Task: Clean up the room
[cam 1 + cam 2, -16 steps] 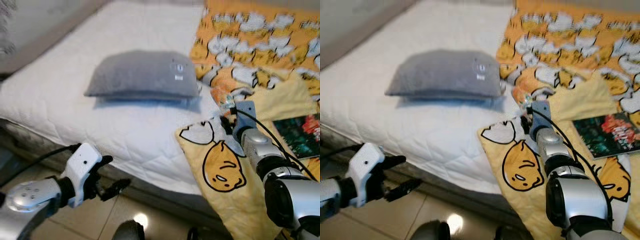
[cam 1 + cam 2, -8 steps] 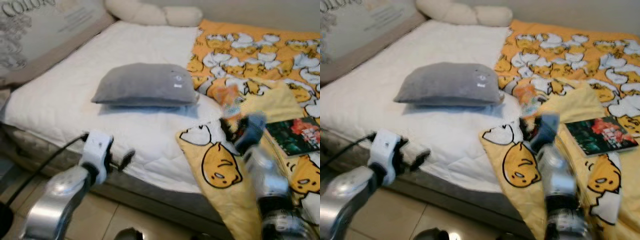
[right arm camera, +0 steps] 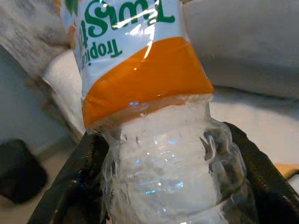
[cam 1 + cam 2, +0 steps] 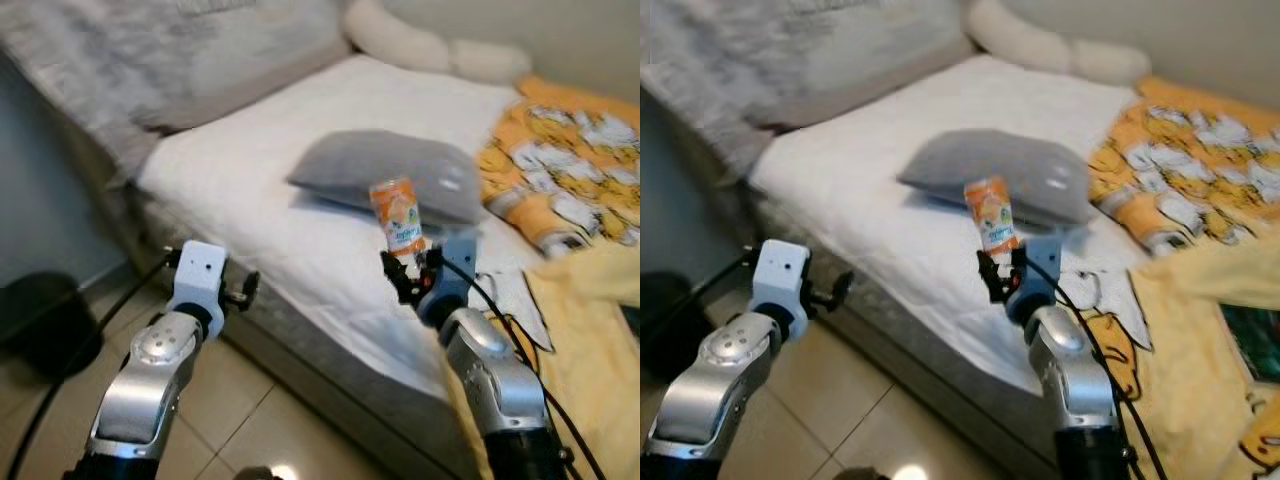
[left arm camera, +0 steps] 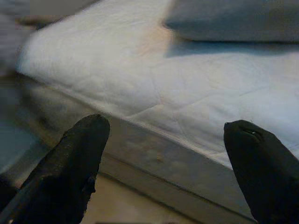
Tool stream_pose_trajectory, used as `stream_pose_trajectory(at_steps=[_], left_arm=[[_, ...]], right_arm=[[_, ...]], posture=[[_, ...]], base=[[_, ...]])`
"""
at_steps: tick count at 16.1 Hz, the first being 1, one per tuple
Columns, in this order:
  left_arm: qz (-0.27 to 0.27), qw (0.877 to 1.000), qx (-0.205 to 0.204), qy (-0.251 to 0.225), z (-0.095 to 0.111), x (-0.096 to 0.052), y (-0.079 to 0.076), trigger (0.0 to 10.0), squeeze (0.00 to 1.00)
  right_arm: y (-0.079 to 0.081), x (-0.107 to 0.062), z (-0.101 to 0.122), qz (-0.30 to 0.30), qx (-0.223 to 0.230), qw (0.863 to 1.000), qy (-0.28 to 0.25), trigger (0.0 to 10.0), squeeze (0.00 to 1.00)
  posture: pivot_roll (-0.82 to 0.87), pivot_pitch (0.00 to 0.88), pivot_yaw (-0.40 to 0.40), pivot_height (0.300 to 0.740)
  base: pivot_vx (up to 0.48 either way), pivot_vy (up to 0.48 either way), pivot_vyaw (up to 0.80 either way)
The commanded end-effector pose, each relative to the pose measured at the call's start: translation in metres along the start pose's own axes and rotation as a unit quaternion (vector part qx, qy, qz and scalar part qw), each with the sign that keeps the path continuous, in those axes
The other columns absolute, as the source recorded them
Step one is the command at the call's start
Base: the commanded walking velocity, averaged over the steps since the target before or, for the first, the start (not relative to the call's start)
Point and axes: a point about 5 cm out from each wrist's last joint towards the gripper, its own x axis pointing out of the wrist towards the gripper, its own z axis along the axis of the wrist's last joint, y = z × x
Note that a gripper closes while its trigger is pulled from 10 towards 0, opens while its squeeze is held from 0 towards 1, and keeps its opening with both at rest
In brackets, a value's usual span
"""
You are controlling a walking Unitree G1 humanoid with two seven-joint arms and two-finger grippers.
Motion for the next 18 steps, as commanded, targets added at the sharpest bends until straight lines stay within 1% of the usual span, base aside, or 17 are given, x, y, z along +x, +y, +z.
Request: stream_pose_trajectory(at_steps=[1,4,6,7,8,9,10,11,12,13,14,15,18], left_arm=[[0.015,1.0,0.005,-0.015,0.004,0.002,0.0,10.0,0.04],[0.012,1.0,0.002,-0.026,0.005,0.005,-0.003,10.0,0.05],[0.013,1.0,0.001,-0.027,0.003,0.005,-0.001,10.0,0.05],[0.019,0.999,0.006,-0.035,0.005,0.006,0.001,10.0,0.05],[0.02,0.999,0.011,-0.04,0.006,0.006,0.002,10.0,0.05],[0.012,0.999,0.014,-0.048,0.007,0.007,0.002,10.0,0.07],[0.005,0.999,0.013,-0.052,0.009,0.007,0.002,10.0,0.08],[-0.005,0.998,0.011,-0.059,0.012,0.006,0.002,10.0,0.07],[-0.006,0.998,0.011,-0.059,0.011,0.004,0.003,10.0,0.07],[-0.007,0.998,0.01,-0.056,0.008,0.002,0.005,10.0,0.08],[-0.008,0.999,0.007,-0.051,0.005,0.001,0.007,10.0,0.08],[-0.003,0.999,0.007,-0.05,0.005,0.002,0.009,10.0,0.08],[-0.009,0.999,0.007,-0.051,0.005,0.004,0.007,10.0,0.08]], right_arm=[[-0.009,-0.005,0.01,-0.019,0.02,1.0,-0.011,10.0,0.0],[-0.007,-0.008,0.009,-0.02,0.018,1.0,-0.004,10.0,0.0],[-0.008,-0.01,0.004,-0.032,0.024,0.999,0.003,10.0,0.0],[-0.009,-0.01,-0.002,-0.041,0.03,0.999,0.011,10.0,0.0],[-0.009,-0.011,-0.007,-0.048,0.023,0.998,0.021,10.0,0.0],[-0.008,-0.011,-0.013,-0.058,0.005,0.998,0.033,10.0,0.0],[-0.008,-0.011,-0.014,-0.063,0.007,0.997,0.036,10.0,0.0],[-0.009,-0.01,-0.015,-0.069,-0.002,0.997,0.039,10.0,0.0],[-0.008,-0.01,-0.015,-0.064,-0.006,0.997,0.041,10.0,0.0],[-0.006,-0.009,-0.018,-0.058,-0.015,0.997,0.048,10.0,0.0],[-0.005,-0.009,-0.021,-0.05,-0.034,0.997,0.053,10.0,0.0],[-0.004,-0.009,-0.022,-0.044,-0.046,0.996,0.057,10.0,0.0],[-0.005,-0.007,-0.017,-0.044,-0.043,0.997,0.053,10.0,0.0]], posture=[[-0.06,0.0,0.011,0.74],[-0.05,0.0,-0.003,0.74],[-0.04,0.0,-0.011,0.74],[-0.04,0.0,-0.012,0.74],[-0.03,0.0,-0.006,0.74],[-0.03,0.0,0.003,0.74],[-0.03,0.0,0.01,0.74],[-0.03,0.0,0.017,0.74],[-0.03,0.0,0.017,0.74],[-0.01,0.0,0.018,0.74],[-0.02,0.0,0.029,0.74],[-0.03,0.0,0.036,0.74],[-0.04,0.0,0.03,0.74]], base=[[0.0,0.0,0.8],[0.0,0.0,0.8],[0.0,0.0,0.8],[0.0,0.0,0.8],[0.0,0.0,0.8],[0.0,0.0,0.8],[0.0,0.0,0.0],[0.0,0.0,0.0],[0.0,0.0,0.0],[0.0,0.0,0.0],[0.0,0.0,0.0],[0.251,0.0,0.0],[0.25,0.0,0.69]])
